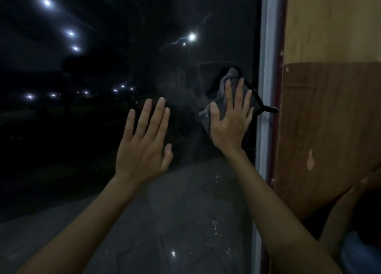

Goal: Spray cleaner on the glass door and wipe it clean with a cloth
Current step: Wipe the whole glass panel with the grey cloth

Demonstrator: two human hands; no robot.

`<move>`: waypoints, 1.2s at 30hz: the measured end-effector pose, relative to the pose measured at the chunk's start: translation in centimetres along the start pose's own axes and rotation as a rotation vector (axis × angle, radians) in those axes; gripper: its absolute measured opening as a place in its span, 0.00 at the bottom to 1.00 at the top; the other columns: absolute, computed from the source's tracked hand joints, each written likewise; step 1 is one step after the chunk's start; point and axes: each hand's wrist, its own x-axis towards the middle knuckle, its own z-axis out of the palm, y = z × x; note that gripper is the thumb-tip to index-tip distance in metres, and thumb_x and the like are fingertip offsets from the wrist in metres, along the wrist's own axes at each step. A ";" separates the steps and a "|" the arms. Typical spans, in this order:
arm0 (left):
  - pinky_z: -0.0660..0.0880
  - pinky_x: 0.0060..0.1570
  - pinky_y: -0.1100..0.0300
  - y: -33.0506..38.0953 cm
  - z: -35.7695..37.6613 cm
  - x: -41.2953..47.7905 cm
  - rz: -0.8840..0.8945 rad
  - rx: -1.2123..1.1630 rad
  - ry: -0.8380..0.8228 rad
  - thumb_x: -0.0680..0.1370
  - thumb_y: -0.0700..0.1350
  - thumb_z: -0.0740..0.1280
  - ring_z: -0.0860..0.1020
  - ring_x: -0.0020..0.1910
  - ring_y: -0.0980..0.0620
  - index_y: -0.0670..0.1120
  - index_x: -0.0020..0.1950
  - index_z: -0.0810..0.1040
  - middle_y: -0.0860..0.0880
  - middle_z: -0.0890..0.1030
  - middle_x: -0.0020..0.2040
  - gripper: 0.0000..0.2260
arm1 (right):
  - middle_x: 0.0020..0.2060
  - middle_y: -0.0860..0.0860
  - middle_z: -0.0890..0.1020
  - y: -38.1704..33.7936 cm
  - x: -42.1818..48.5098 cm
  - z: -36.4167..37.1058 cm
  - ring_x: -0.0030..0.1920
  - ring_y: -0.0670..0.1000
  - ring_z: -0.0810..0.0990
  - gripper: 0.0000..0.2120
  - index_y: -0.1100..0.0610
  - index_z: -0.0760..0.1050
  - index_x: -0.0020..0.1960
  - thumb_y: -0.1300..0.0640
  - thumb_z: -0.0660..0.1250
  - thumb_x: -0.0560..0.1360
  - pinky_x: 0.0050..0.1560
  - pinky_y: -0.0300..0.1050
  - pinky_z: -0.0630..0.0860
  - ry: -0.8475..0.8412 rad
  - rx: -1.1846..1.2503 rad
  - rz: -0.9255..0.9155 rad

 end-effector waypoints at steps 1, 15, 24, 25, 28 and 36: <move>0.46 0.74 0.43 0.4 0.2 0.0 0.006 -0.001 -0.005 0.76 0.53 0.55 0.49 0.77 0.41 0.39 0.77 0.54 0.40 0.51 0.78 0.33 | 0.79 0.52 0.54 0.3 -0.8 0.2 0.78 0.58 0.48 0.31 0.47 0.54 0.78 0.39 0.51 0.78 0.73 0.65 0.46 0.022 0.008 0.040; 0.51 0.74 0.47 3.6 1.2 -2.5 0.205 -0.132 -0.069 0.74 0.50 0.57 0.54 0.76 0.42 0.38 0.74 0.61 0.39 0.57 0.77 0.30 | 0.78 0.52 0.50 3.3 -9.6 1.2 0.78 0.60 0.48 0.33 0.48 0.47 0.78 0.35 0.44 0.78 0.72 0.70 0.52 0.011 0.002 0.326; 0.48 0.75 0.46 2.0 0.1 -0.7 0.054 -0.113 -0.027 0.75 0.51 0.56 0.51 0.77 0.41 0.37 0.75 0.59 0.39 0.55 0.77 0.31 | 0.78 0.54 0.54 -3.0 -6.6 1.7 0.78 0.61 0.48 0.30 0.49 0.55 0.78 0.39 0.50 0.79 0.73 0.65 0.45 0.001 -0.002 -0.072; 0.48 0.75 0.45 2.5 0.4 -1.2 0.063 -0.109 -0.033 0.75 0.52 0.57 0.51 0.77 0.41 0.37 0.75 0.59 0.39 0.56 0.77 0.32 | 0.78 0.54 0.55 -2.2 -8.8 1.9 0.78 0.61 0.49 0.30 0.49 0.55 0.78 0.39 0.51 0.79 0.73 0.66 0.46 -0.019 -0.002 -0.117; 0.50 0.74 0.44 4.5 1.3 -3.8 0.127 -0.130 -0.086 0.72 0.54 0.61 0.53 0.77 0.41 0.38 0.75 0.60 0.39 0.56 0.77 0.35 | 0.79 0.50 0.52 2.2 -15.0 2.2 0.78 0.60 0.50 0.29 0.43 0.50 0.79 0.38 0.49 0.80 0.70 0.71 0.53 -0.055 -0.013 -0.108; 0.53 0.74 0.47 3.3 0.4 -5.7 0.109 -0.185 -0.128 0.71 0.50 0.60 0.54 0.76 0.42 0.38 0.74 0.62 0.40 0.58 0.77 0.33 | 0.79 0.52 0.52 5.8 -10.0 0.6 0.78 0.60 0.49 0.30 0.44 0.47 0.78 0.35 0.47 0.79 0.70 0.74 0.50 -0.019 -0.004 0.156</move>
